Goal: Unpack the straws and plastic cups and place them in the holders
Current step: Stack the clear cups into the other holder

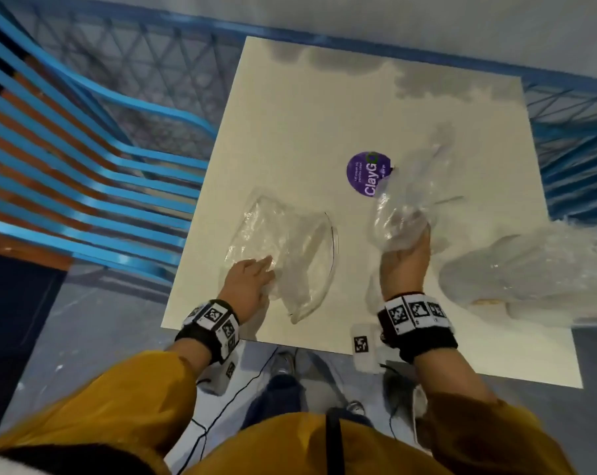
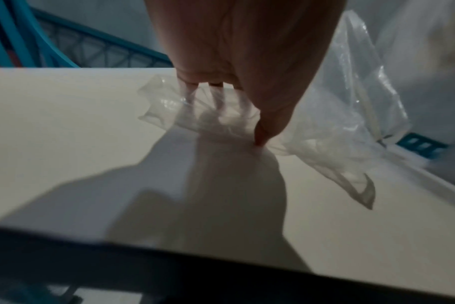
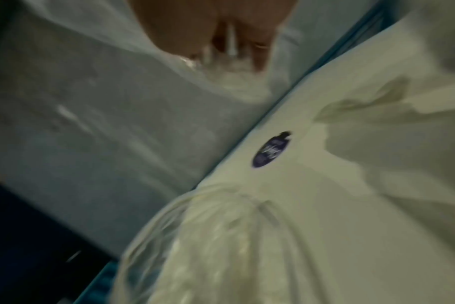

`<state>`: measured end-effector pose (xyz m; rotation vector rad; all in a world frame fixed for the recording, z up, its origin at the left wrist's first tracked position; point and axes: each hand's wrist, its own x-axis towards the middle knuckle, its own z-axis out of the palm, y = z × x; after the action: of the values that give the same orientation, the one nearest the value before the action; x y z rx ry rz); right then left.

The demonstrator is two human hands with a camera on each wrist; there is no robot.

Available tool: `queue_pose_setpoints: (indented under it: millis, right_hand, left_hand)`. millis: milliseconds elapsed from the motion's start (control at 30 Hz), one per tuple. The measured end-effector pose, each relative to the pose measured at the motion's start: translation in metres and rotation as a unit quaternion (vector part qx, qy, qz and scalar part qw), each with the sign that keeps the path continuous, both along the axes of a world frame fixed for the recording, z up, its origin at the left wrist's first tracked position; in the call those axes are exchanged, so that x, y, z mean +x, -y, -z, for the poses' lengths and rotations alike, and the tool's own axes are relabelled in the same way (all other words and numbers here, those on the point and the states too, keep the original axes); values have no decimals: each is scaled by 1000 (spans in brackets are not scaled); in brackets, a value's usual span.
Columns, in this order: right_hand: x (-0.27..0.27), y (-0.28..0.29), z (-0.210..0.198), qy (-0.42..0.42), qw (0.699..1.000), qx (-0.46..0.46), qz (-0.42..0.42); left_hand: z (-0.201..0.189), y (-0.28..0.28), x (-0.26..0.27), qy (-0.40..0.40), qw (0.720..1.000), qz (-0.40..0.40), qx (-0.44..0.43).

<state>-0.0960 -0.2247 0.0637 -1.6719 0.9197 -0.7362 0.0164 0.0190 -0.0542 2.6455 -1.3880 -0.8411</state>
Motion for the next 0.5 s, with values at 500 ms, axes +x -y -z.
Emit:
queue_pose_setpoints:
  millis: [500]
  right_hand:
    - [5, -56, 56, -174, 938, 208, -216]
  left_hand:
    - [-59, 77, 34, -186, 929, -298, -119]
